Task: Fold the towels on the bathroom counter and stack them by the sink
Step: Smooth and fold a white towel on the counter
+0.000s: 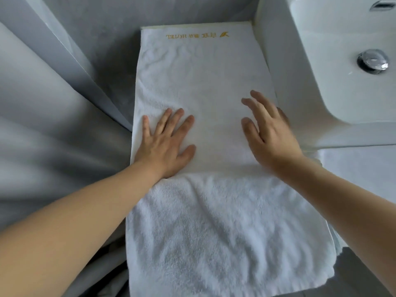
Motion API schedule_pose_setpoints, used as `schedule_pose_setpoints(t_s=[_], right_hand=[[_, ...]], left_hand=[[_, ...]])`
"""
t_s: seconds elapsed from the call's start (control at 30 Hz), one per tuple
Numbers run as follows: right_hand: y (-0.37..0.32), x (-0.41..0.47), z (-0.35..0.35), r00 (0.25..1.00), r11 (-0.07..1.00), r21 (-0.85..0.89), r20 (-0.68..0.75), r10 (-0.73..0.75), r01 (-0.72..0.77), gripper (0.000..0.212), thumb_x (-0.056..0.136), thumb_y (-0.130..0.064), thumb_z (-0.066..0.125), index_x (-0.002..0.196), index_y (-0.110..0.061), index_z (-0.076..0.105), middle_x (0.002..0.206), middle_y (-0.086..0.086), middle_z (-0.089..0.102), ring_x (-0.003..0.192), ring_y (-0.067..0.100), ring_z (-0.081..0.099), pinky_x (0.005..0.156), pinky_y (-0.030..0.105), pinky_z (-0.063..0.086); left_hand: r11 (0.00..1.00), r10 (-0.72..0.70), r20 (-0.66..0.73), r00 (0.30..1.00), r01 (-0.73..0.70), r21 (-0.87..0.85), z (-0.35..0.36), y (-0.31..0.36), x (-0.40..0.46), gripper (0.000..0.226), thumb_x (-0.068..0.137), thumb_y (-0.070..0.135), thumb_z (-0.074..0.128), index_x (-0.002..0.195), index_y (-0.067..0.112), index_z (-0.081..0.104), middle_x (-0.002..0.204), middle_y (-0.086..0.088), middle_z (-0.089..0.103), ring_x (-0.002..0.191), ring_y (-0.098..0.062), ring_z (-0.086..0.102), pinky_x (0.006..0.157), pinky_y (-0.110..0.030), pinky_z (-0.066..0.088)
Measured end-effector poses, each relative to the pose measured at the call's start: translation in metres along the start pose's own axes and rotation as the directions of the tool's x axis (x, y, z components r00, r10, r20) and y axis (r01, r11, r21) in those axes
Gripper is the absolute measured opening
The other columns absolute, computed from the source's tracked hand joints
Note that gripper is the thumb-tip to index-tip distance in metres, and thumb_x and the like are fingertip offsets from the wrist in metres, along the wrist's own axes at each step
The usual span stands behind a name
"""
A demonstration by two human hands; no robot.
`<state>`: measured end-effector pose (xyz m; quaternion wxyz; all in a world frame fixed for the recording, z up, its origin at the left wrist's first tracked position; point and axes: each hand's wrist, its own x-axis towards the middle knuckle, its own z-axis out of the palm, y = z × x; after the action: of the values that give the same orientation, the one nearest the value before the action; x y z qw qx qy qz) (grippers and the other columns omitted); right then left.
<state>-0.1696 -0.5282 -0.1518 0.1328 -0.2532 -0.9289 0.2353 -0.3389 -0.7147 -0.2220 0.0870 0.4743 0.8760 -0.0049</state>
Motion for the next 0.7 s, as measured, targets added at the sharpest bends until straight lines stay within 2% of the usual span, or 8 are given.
schedule_pose_setpoints(t_s=[0.13, 0.23, 0.3, 0.4, 0.5, 0.6, 0.63, 0.7], right_hand=[[-0.002, -0.070, -0.020, 0.998, 0.997, -0.048, -0.033, 0.052, -0.054, 0.050, 0.094, -0.035, 0.038, 0.140, -0.017, 0.043, 0.152, 0.004, 0.035, 0.138, 0.023, 0.034, 0.112, 0.042, 0.027], [0.010, -0.119, -0.022, 0.985, 0.978, -0.138, 0.043, 0.165, -0.158, 0.056, 0.092, -0.039, 0.039, 0.145, -0.020, 0.035, 0.156, 0.005, 0.027, 0.141, 0.028, 0.027, 0.117, 0.044, 0.018], [0.020, -0.143, -0.020, 0.970, 0.963, -0.172, 0.095, 0.226, -0.208, 0.056, 0.095, -0.039, 0.039, 0.148, -0.023, 0.030, 0.159, 0.005, 0.019, 0.145, 0.027, 0.016, 0.119, 0.044, 0.013], [0.024, -0.161, -0.014, 0.963, 0.958, -0.205, 0.136, 0.233, -0.203, 0.060, 0.097, -0.038, 0.043, 0.153, -0.028, 0.022, 0.163, 0.003, 0.006, 0.149, 0.024, 0.002, 0.121, 0.043, 0.007], [0.018, -0.170, -0.011, 0.951, 0.946, -0.169, 0.094, 0.296, -0.277, 0.065, 0.097, -0.039, 0.044, 0.154, -0.029, 0.015, 0.162, 0.000, 0.004, 0.147, 0.028, 0.009, 0.119, 0.045, 0.013], [0.009, -0.184, -0.014, 0.913, 0.905, -0.128, -0.016, 0.408, -0.406, 0.071, 0.091, -0.038, 0.053, 0.151, -0.025, 0.017, 0.151, 0.005, 0.020, 0.135, 0.033, 0.025, 0.109, 0.048, 0.026], [0.008, -0.190, -0.016, 0.894, 0.886, -0.123, -0.043, 0.445, -0.447, 0.072, 0.090, -0.039, 0.055, 0.150, -0.024, 0.019, 0.145, 0.008, 0.026, 0.130, 0.033, 0.029, 0.106, 0.048, 0.028], [0.007, -0.202, -0.020, 0.859, 0.850, -0.123, -0.050, 0.510, -0.512, 0.072, 0.089, -0.040, 0.056, 0.149, -0.022, 0.021, 0.137, 0.011, 0.033, 0.122, 0.035, 0.033, 0.103, 0.047, 0.030]], left_hand=[[1.000, -0.006, 0.085, 0.996, 0.005, 0.008, -0.008, 0.000, 0.004, 0.072, 0.091, 0.066, 0.012, 0.154, 0.040, -0.013, 0.164, 0.009, -0.018, 0.149, -0.015, -0.023, 0.116, -0.063, -0.009], [0.985, -0.124, 0.193, 0.973, 0.144, -0.090, -0.027, 0.019, -0.008, 0.070, 0.097, 0.053, 0.026, 0.156, 0.035, -0.007, 0.164, 0.008, -0.020, 0.149, -0.017, -0.023, 0.117, -0.061, -0.010], [0.966, -0.152, 0.138, 0.979, 0.176, -0.188, -0.037, 0.042, -0.037, 0.069, 0.096, 0.045, 0.034, 0.156, 0.027, 0.005, 0.165, 0.005, -0.013, 0.150, -0.020, -0.017, 0.118, -0.058, -0.010], [0.968, -0.053, -0.054, 0.997, 0.038, -0.248, -0.040, 0.084, -0.112, 0.065, 0.093, 0.049, 0.029, 0.154, 0.029, 0.016, 0.165, 0.005, -0.001, 0.151, -0.018, -0.008, 0.118, -0.055, -0.013], [0.990, -0.048, -0.032, 0.998, 0.044, -0.133, -0.029, 0.103, -0.179, 0.067, 0.093, 0.056, 0.023, 0.155, 0.033, 0.012, 0.165, 0.004, -0.006, 0.151, -0.019, -0.012, 0.117, -0.056, -0.017], [0.952, -0.258, 0.083, 0.962, 0.268, -0.146, -0.012, 0.089, -0.216, 0.083, 0.088, 0.074, 0.024, 0.156, 0.035, -0.005, 0.163, 0.005, -0.019, 0.149, -0.018, -0.022, 0.115, -0.061, -0.017], [0.948, -0.271, 0.106, 0.957, 0.285, -0.143, -0.009, 0.085, -0.225, 0.093, 0.082, 0.083, 0.022, 0.155, 0.035, -0.012, 0.162, 0.005, -0.024, 0.148, -0.019, -0.026, 0.113, -0.061, -0.018], [0.980, -0.180, 0.124, 0.976, 0.189, -0.069, -0.003, 0.085, -0.242, 0.112, 0.070, 0.095, 0.022, 0.152, 0.035, -0.023, 0.161, 0.003, -0.030, 0.147, -0.023, -0.029, 0.112, -0.064, -0.018]])
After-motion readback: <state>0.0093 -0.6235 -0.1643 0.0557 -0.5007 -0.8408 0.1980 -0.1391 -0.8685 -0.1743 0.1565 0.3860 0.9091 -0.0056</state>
